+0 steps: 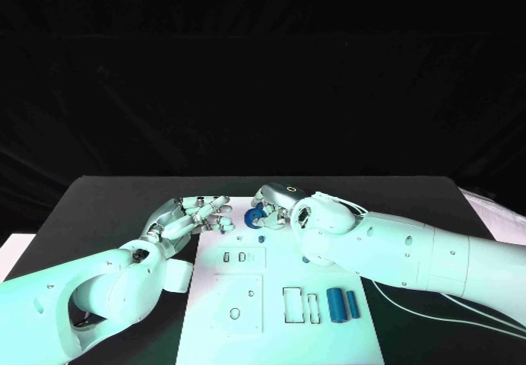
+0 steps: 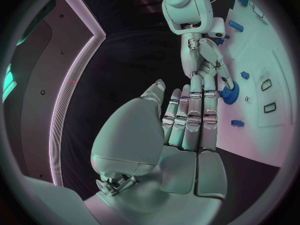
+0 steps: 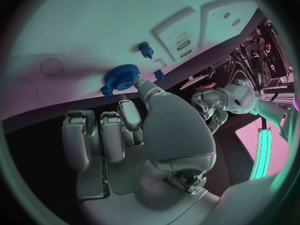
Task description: Assemble the parts on the task board
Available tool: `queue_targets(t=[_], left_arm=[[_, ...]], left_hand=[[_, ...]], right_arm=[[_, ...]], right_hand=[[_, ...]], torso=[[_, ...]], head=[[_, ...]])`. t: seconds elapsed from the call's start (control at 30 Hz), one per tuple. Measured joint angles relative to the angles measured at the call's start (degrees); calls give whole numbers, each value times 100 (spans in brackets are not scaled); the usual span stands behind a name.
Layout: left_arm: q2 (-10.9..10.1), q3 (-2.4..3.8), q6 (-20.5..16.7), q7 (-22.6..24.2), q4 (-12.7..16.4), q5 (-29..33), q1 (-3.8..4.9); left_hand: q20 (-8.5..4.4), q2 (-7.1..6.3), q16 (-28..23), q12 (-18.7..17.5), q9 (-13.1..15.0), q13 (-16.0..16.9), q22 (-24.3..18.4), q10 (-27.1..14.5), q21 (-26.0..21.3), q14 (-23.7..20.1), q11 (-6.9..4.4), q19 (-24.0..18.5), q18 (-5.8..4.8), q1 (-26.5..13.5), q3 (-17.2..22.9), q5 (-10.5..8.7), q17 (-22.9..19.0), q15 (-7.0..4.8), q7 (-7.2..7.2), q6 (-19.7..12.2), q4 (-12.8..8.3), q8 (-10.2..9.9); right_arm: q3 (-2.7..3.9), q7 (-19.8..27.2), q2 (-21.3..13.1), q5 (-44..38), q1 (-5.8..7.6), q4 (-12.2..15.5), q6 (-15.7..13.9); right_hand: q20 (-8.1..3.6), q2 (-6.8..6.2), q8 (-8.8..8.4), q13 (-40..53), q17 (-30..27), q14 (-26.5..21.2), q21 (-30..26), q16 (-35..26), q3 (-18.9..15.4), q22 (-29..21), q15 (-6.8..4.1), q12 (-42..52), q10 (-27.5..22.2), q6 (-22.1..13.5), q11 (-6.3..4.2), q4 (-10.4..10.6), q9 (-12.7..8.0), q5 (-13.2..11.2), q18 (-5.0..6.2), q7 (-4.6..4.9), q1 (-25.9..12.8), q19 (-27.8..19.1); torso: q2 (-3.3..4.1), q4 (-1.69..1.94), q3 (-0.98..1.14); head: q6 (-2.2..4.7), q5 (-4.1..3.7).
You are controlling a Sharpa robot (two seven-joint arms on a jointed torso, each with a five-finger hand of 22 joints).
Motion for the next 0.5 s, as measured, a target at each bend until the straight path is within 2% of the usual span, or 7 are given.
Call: queue_targets(t=[0.13, 0.27, 0.37, 0.5], left_arm=[[-3, 0, 0, -4, 0, 0, 0], [-6, 0, 2, -7, 0, 0, 0], [-16, -1, 4, -9, -4, 0, 0], [-47, -2, 10, -10, -9, 0, -1]], left_hand=[[0, 0, 0, 0, 0, 0, 0, 0, 0, 0, 0, 0, 0, 0, 0, 0, 0, 0, 0, 0, 0, 0], [0, 0, 0, 0, 0, 0, -1, 0, 0, 0, 0, 0, 0, 0, 0, 0, 0, 0, 0, 0, 0, 0], [0, 0, 0, 0, 0, 0, -1, 0, 0, 0, 0, 0, 0, 0, 0, 0, 0, 0, 0, 0, 0, 0], [0, 0, 0, 0, 0, 0, -1, 0, 0, 0, 0, 0, 0, 0, 0, 0, 9, 0, 0, 0, 0, 0]], right_arm=[[0, 0, -31, -4, -2, 34, -4], [0, 22, -168, 7, -10, 180, -80], [14, 95, -433, 82, -13, 428, -229], [57, 353, -999, 453, 34, 797, -412]], right_hand=[[22, -30, 0, 0, 0, -8, 0, 0, -47, 0, 8, -10, -20, -1, 20, 47, 5, 0, 0, 1, -30, 3], [29, -30, 44, 60, 3, -8, 0, 0, -101, 0, 8, 55, -16, 30, 17, 101, 32, 143, 1, -29, -30, 11], [29, -30, 88, 117, 5, -8, 0, 0, -125, -1, 8, 118, 33, 87, -32, 124, 36, 211, 1, -24, -30, 11], [29, -30, 88, 135, 4, -8, 0, 0, -125, -1, 8, 126, 33, 115, -32, 124, 39, 245, 1, -51, -30, 11]], torso=[[0, -3, 0], [-2, -3, 3], [-5, -9, 7], [-13, -32, 10]], head=[[-2, 1], [-2, -4], [2, -11], [15, -26]])
